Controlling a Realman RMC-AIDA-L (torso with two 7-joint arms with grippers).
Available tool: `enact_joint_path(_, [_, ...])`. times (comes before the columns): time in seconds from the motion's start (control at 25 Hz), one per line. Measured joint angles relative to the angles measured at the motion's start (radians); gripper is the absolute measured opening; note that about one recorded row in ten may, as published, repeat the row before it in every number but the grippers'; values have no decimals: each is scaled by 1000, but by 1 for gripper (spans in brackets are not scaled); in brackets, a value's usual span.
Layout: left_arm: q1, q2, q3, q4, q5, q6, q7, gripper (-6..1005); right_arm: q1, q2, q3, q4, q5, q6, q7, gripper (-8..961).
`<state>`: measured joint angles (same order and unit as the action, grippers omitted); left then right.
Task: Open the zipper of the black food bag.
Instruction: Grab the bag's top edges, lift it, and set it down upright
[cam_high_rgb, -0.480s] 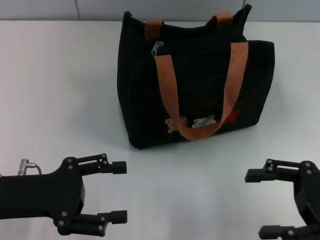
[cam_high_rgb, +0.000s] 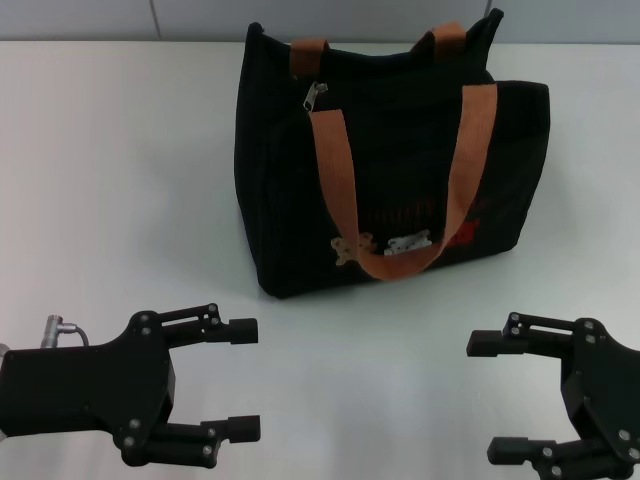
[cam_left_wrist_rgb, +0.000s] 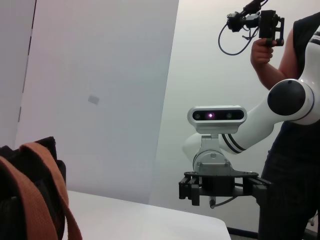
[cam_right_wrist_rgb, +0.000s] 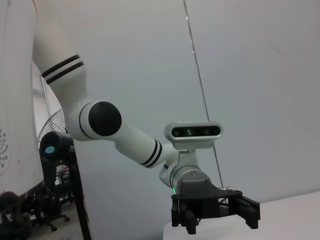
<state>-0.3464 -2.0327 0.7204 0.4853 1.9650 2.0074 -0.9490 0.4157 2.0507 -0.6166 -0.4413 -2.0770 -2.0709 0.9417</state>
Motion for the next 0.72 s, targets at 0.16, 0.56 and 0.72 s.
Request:
enact_joint_path(0.16, [0, -2, 0, 2, 0, -4, -1, 821, 0, 0, 2, 5, 4, 8, -1, 829])
enact_joint_path(0.56, [-14, -38, -129, -89, -7, -238, 26, 816, -18, 0, 63, 9, 8, 15, -8, 828])
enact_joint_path(0.72, [-42, -38, -164, -164, -25, -332, 69, 814, -24, 0, 72, 9, 9, 26, -9, 828])
